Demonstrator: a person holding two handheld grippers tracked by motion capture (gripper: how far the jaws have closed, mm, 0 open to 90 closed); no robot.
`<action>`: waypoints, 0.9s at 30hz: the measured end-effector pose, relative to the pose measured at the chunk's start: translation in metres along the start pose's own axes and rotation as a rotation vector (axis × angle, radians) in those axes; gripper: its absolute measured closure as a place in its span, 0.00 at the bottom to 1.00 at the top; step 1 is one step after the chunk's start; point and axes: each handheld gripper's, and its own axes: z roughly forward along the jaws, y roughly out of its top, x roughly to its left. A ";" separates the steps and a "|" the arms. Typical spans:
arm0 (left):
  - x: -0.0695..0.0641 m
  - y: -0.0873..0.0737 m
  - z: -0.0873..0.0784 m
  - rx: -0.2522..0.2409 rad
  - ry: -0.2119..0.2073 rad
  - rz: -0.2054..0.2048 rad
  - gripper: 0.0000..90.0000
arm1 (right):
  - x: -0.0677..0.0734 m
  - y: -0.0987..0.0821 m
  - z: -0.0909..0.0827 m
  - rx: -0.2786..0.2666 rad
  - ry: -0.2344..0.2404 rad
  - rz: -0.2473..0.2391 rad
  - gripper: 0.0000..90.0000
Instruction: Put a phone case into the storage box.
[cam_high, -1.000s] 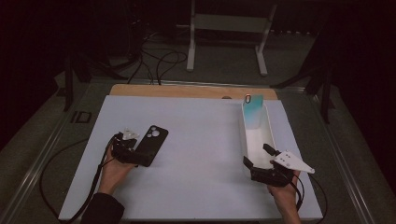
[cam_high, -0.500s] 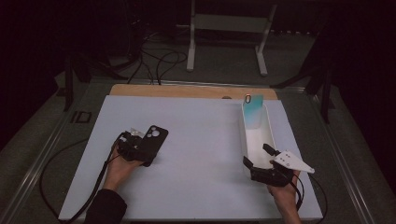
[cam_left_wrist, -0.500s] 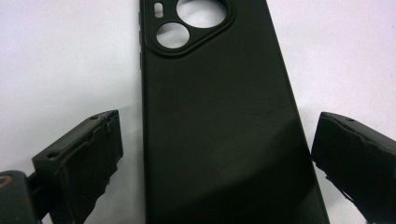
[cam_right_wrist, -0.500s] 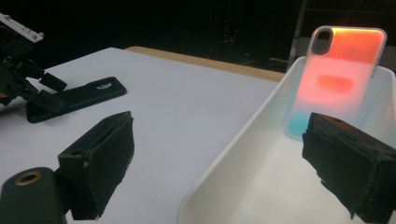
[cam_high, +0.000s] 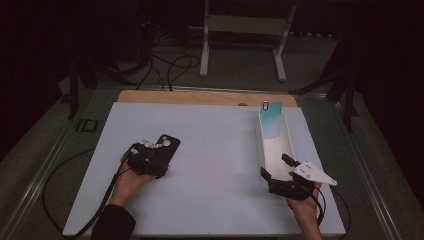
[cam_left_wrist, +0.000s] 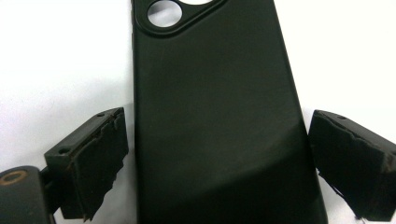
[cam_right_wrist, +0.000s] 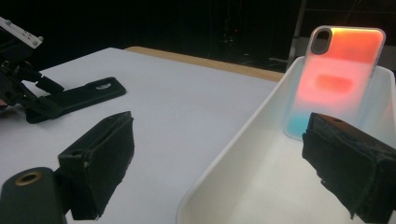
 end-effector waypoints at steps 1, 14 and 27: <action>0.000 0.000 0.000 0.004 0.001 -0.001 0.08 | 0.000 0.000 0.000 0.001 0.001 0.002 0.10; -0.001 0.003 -0.001 0.024 0.007 -0.006 0.13 | 0.002 0.000 0.001 0.004 0.009 0.000 0.10; 0.000 0.003 -0.003 0.005 0.005 -0.029 0.17 | 0.002 0.002 0.003 0.015 0.017 0.007 0.10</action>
